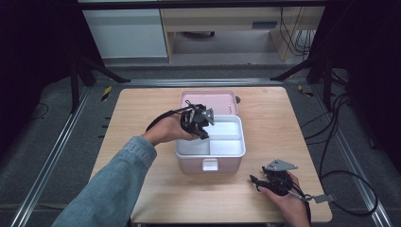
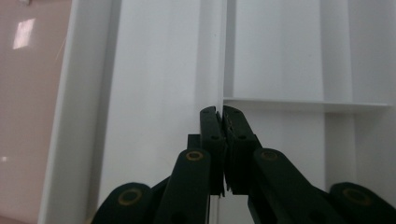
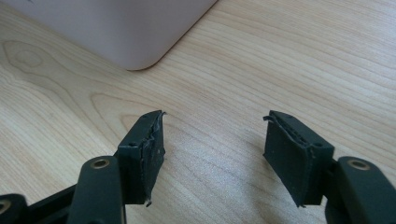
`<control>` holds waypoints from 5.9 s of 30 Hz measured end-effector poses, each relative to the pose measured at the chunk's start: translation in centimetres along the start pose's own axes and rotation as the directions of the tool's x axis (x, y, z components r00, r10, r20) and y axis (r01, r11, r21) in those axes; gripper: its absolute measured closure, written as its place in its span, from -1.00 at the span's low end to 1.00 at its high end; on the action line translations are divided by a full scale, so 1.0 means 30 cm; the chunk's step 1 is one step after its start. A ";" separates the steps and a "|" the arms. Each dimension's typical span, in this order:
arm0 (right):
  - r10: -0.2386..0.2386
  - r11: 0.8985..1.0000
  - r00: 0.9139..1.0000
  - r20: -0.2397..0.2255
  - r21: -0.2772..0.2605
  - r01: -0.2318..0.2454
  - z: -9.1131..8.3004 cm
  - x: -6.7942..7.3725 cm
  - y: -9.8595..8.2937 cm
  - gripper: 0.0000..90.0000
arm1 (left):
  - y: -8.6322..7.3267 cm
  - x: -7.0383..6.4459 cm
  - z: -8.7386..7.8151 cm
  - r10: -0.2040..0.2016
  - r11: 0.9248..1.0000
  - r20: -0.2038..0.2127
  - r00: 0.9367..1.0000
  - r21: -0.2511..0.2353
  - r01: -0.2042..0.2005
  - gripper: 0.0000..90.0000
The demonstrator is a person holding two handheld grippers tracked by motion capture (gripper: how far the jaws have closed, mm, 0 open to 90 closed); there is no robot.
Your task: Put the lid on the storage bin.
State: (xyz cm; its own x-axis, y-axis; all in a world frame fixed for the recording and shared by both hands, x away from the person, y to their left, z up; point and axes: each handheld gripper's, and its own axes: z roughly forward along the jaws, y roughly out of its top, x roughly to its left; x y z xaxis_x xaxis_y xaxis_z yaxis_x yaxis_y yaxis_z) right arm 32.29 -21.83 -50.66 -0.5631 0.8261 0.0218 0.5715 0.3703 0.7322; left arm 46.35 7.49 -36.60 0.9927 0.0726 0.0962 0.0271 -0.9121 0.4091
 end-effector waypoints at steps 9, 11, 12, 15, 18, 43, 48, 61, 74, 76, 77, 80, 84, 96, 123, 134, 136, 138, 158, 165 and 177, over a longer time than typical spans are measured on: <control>0.036 0.999 0.999 0.035 -0.027 -0.035 -0.018 0.005 0.030 -0.31 | -0.039 0.002 -0.039 -0.118 0.991 -0.101 0.988 -0.075 0.111 -0.02; 0.035 0.998 0.998 0.047 -0.045 -0.033 -0.029 0.002 0.051 -0.26 | -0.051 0.004 -0.050 -0.159 0.985 -0.124 0.979 -0.094 0.148 -0.15; 0.036 0.998 0.998 0.057 -0.056 -0.033 -0.036 -0.001 0.064 -0.20 | -0.057 0.005 -0.057 -0.172 0.982 -0.133 0.976 -0.102 0.160 -0.21; 0.042 0.996 0.997 0.070 -0.081 -0.036 -0.049 -0.012 0.108 -0.09 | -0.073 0.005 -0.074 -0.221 0.971 -0.158 0.962 -0.132 0.201 -0.42; 0.036 0.996 0.997 0.073 -0.082 -0.030 -0.054 -0.021 0.161 -0.03 | -0.084 0.006 -0.092 -0.266 0.958 -0.206 0.942 -0.160 0.236 -0.54; -0.040 0.995 0.996 0.080 -0.082 0.047 0.015 -0.156 0.765 0.30 | -0.220 0.161 -0.169 -0.574 0.812 -0.331 0.749 -0.349 0.468 -0.55; -0.021 0.998 0.998 0.060 -0.053 0.024 0.099 -0.181 0.829 0.38 | -0.255 0.203 -0.164 -0.623 0.777 -0.340 0.705 -0.378 0.504 -0.53; 0.096 0.995 0.993 0.074 -0.031 -0.094 0.292 -0.252 0.871 0.51 | -0.272 0.301 -0.096 -0.685 0.728 -0.396 0.611 -0.397 0.558 -0.22; 0.186 0.982 0.979 0.082 0.026 -0.189 0.422 -0.279 0.855 0.42 | -0.283 0.367 -0.036 -0.714 0.699 -0.424 0.557 -0.393 0.597 -0.16; 0.192 0.980 0.978 0.077 0.032 -0.195 0.432 -0.275 0.855 0.45 | -0.289 0.373 -0.028 -0.720 0.693 -0.421 0.552 -0.390 0.606 -0.16; 0.192 0.980 0.978 0.080 0.036 -0.195 0.438 -0.272 0.855 0.46 | -0.291 0.375 -0.023 -0.722 0.690 -0.419 0.550 -0.388 0.611 -0.16; 0.190 0.979 0.977 0.101 0.048 -0.196 0.450 -0.267 0.856 0.50 | -0.290 0.380 -0.009 -0.728 0.685 -0.409 0.550 -0.391 0.615 -0.12; 0.195 0.977 0.974 0.118 0.064 -0.203 0.458 -0.265 0.853 0.58 | -0.285 0.386 0.010 -0.731 0.681 -0.409 0.546 -0.388 0.621 -0.04; 0.189 0.980 0.972 0.143 0.042 -0.196 0.447 -0.255 0.864 0.75 | -0.293 0.402 0.046 -0.762 0.647 -0.376 0.528 -0.397 0.651 0.13; 0.183 0.978 0.968 0.172 -0.131 -0.162 0.265 -0.216 0.923 0.84 | -0.215 0.336 -0.112 -0.788 0.614 -0.369 0.493 -0.531 0.584 0.77; 0.203 0.971 0.970 0.134 -0.153 -0.182 0.238 -0.225 0.936 0.67 | -0.200 0.313 -0.157 -0.789 0.608 -0.348 0.506 -0.554 0.568 0.82; 0.198 0.972 0.969 0.151 -0.154 -0.175 0.234 -0.221 0.943 0.75 | -0.196 0.309 -0.161 -0.788 0.610 -0.352 0.505 -0.556 0.564 0.82; 0.201 0.971 0.966 0.163 -0.162 -0.175 0.222 -0.220 0.947 0.83 | -0.195 0.305 -0.165 -0.787 0.611 -0.351 0.507 -0.560 0.560 0.82; 0.154 0.960 0.969 0.194 -0.261 -0.100 0.123 -0.148 0.935 0.90 | -0.413 0.089 -0.295 -0.802 0.589 -0.384 0.458 -0.638 0.495 0.13; 0.151 0.958 0.970 0.192 -0.272 -0.095 0.125 -0.140 0.941 0.91 | -0.523 0.063 -0.309 -0.811 0.582 -0.403 0.424 -0.627 0.518 0.08; 0.124 0.935 0.971 0.202 -0.352 -0.047 0.051 -0.082 0.884 0.92 | -0.575 -0.022 -0.258 -0.813 0.581 -0.404 0.419 -0.611 0.538 0.04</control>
State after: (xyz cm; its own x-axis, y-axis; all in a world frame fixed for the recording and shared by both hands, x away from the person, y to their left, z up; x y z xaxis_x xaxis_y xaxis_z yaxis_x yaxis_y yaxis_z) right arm 49.76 -13.38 -32.34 -0.3554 0.9344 -0.0252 0.3505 0.1583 0.9231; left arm 44.33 26.30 -36.69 0.3462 0.9352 0.0742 0.4779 -0.2438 0.8439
